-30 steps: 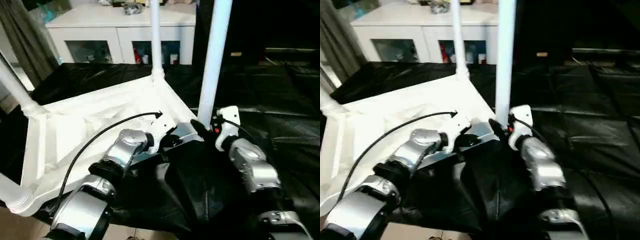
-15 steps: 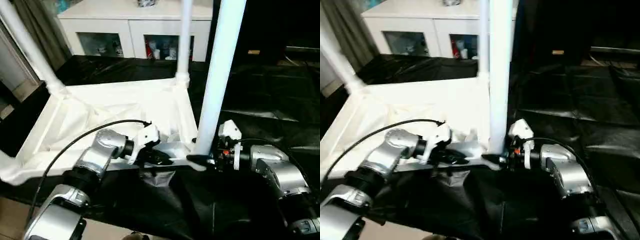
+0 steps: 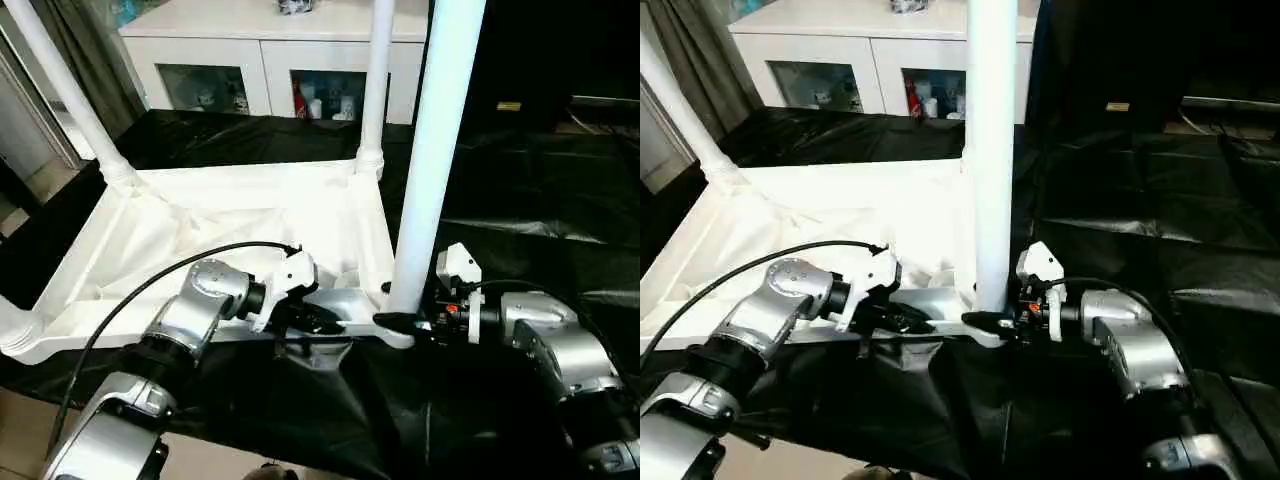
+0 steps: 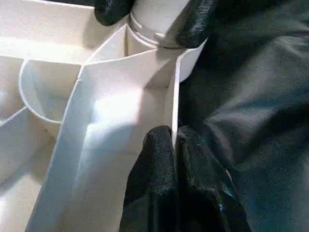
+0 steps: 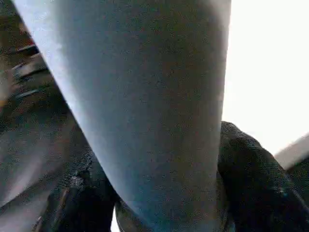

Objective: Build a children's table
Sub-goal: Rotate leg to tighten

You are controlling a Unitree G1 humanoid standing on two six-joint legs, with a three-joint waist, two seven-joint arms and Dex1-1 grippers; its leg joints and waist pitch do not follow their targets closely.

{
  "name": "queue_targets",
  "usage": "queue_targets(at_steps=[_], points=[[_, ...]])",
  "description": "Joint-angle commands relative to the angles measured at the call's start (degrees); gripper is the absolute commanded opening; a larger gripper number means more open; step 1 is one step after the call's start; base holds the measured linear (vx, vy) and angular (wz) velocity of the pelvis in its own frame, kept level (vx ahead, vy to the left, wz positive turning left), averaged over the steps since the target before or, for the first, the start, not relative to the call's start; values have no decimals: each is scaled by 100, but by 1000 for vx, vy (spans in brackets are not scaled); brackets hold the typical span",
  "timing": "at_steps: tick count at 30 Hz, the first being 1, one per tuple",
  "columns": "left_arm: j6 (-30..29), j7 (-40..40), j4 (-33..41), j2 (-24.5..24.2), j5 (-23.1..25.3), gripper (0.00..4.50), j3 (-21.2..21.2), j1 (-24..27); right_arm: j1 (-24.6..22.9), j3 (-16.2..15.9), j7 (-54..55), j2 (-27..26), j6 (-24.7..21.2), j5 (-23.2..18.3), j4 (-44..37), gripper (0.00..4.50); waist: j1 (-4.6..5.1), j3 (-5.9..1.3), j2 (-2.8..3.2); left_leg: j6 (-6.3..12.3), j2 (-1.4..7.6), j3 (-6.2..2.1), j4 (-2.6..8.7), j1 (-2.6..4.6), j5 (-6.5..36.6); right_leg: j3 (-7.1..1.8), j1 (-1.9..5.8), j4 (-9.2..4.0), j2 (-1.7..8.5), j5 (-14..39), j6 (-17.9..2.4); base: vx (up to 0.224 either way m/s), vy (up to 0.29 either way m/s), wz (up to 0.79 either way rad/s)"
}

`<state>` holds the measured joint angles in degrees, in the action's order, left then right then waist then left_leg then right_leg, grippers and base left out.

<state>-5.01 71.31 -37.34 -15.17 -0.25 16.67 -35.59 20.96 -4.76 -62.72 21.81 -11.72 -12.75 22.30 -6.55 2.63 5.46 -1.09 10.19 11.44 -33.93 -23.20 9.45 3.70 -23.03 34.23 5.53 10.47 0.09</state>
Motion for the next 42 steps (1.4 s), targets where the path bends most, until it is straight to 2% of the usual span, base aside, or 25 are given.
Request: queue_targets(at_steps=[1, 2, 3, 4, 5, 6, 7, 8, 9, 13, 15, 16, 18, 19, 22, 27, 28, 32, 34, 35, 37, 39, 42], points=[[38, -834, -266, 283, 31, 0, -226, -360, 6, 35, 897, -397, 12, 191, 336, 254, 12, -390, -89, 309, 308, -157, 395, 168, 1356, -196, 223, -396, 363, 1291, -1331, 0, 0, 0], [53, -1019, -367, 342, 63, 0, -260, -424, 23, 81, 1150, -485, 56, 248, 425, 253, 52, -374, -105, 170, 293, -160, 413, 193, 1523, -200, 197, -434, 358, 1534, -1270, 0, 0, 0], [58, -1305, -514, 444, 84, 0, -324, -523, 40, 132, 1509, -629, 78, 315, 521, 253, 48, -388, -118, 131, 287, -175, 416, 205, 1545, -190, 226, -438, 366, 1607, -1242, 0, 0, 0], [60, -1631, -655, 546, 131, 0, -374, -626, 59, 180, 1853, -760, 81, 377, 612, 252, 52, -383, -66, 107, 291, -183, 425, 195, 1560, -196, 224, -431, 367, 1629, -1213, 0, 0, 0], [73, -1922, -780, 633, 182, 0, -406, -713, 78, 204, 2120, -869, 90, 429, 691, 252, 97, -371, -93, 6, 285, -184, 443, 220, 1733, -197, 212, -475, 361, 1747, -1155, 0, 0, 0], [67, -2189, -899, 721, 216, 0, -439, -789, 94, 225, 2359, -978, 98, 466, 759, 252, 105, -369, -71, -10, 282, -184, 443, 222, 1775, -200, 205, -472, 362, 1763, -1155, 0, 0, 0], [32, -2409, -994, 797, 231, 0, -471, -848, 122, 256, 2607, -1087, 105, 496, 831, 252, 124, -366, -88, -16, 277, -186, 450, 214, 1811, -199, 212, -484, 357, 1774, -1130, 0, 0, 0], [-25, -2686, -1101, 905, 249, 0, -504, -918, 189, 347, 3061, -1284, 67, 516, 955, 252, 134, -366, -65, -22, 273, -186, 448, 219, 1824, -202, 201, -486, 358, 1772, -1135, 0, 0, 0], [-48, -2863, -1162, 986, 264, 0, -525, -955, 235, 394, 3301, -1429, 36, 524, 1026, 252, 161, -368, -69, -31, 270, -196, 456, 219, 1863, -195, 204, -491, 357, 1799, -1118, 0, 0, 0], [9, -3064, -1347, 1208, 252, 0, -552, -1032, 424, 327, 3629, -1849, 105, 645, 1235, 252, 187, -369, -84, 47, 256, -190, 457, 196, 1859, -195, 208, -508, 356, 1821, -1066, 0, 0, 0], [126, -2986, -1417, 1262, 262, 0, -503, -1049, 520, 343, 3535, -2029, 168, 498, 1268, 252, 189, -360, -78, 63, 257, -198, 461, 192, 1873, -190, 220, -517, 367, 1892, -1038, 0, 0, 0], [178, -2874, -1392, 1236, 258, 0, -475, -1024, 518, 334, 3406, -2006, 190, 451, 1230, 308, 184, -361, -131, 103, 266, -192, 462, 201, 1881, -197, 212, -525, 364, 1933, -1013, 0, 0, 0], [287, -2629, -1344, 1153, 247, 0, -411, -968, 499, 250, 3120, -1889, 235, 435, 1131, 322, 178, -364, -105, 133, 269, -194, 461, 193, 1839, -201, 217, -517, 367, 1916, -1000, 0, 0, 0], [293, -2613, -1339, 1146, 247, 0, -407, -964, 497, 240, 3102, -1876, 238, 440, 1124, 328, 180, -368, -128, 166, 270, -199, 464, 169, 1783, -199, 236, -501, 372, 1879, -994, 0, 0, 0], [478, -2104, -1182, 962, 231, 0, -315, -834, 417, 38, 2575, -1555, 312, 544, 917, 368, 185, -374, -135, 229, 273, -185, 449, 166, 1639, -200, 234, -494, 363, 1658, -1043, 0, 0, 0], [722, -970, -895, 496, 169, 0, -149, -588, 210, -28, 1197, -798, 242, 218, 371, 368, 136, -403, -111, 451, 293, -169, 403, 140, 1330, -189, 279, -429, 359, 1220, -1183, 0, 0, 0], [722, -949, -888, 488, 165, 0, -147, -584, 208, -26, 1174, -784, 239, 211, 365, 368, 124, -414, -93, 513, 303, -163, 388, 129, 1218, -187, 273, -395, 353, 996, -1256, 0, 0, 0], [616, -215, -606, 229, -29, 0, -99, -460, 150, 52, 370, -301, 189, 4, 195, 368, 76, -458, -111, 690, 307, -148, 327, 137, 849, -173, 276, -293, 345, 274, -1530, 0, 0, 0], [494, 184, -472, 88, -98, 0, -81, -421, 134, 48, -31, -80, 159, -66, 127, 368, 54, -458, -94, 777, 310, -139, 313, 140, 790, -170, 265, -285, 343, 175, -1586, 0, 0, 0], [432, 452, -385, -5, -118, 0, -26, -382, 127, 30, -223, 21, 124, -85, 94, 368, 28, -444, -60, 773, 318, -140, 317, 149, 877, -172, 249, -298, 351, 317, -1584, 0, 0, 0], [424, 536, -361, -37, -119, 0, -3, -370, 124, 22, -310, 61, 87, -113, 73, 368, -1, -428, -67, 681, 329, -137, 340, 169, 1057, -175, 234, -335, 345, 586, -1566, 0, 0, 0], [361, 745, -295, -105, -152, 0, 42, -339, 113, -35, -506, 163, 24, -174, 13, 343, -36, -418, -40, 544, 340, -141, 359, 200, 1244, -186, 226, -356, 347, 835, -1528, 0, 0, 0], [329, 872, -229, -148, -155, 0, 86, -311, 80, -104, -670, 255, -51, -194, -59, 317, -46, -406, -48, 340, 358, -152, 401, 220, 1500, -200, 221, -369, 344, 1046, -1462, 0, 0, 0]])
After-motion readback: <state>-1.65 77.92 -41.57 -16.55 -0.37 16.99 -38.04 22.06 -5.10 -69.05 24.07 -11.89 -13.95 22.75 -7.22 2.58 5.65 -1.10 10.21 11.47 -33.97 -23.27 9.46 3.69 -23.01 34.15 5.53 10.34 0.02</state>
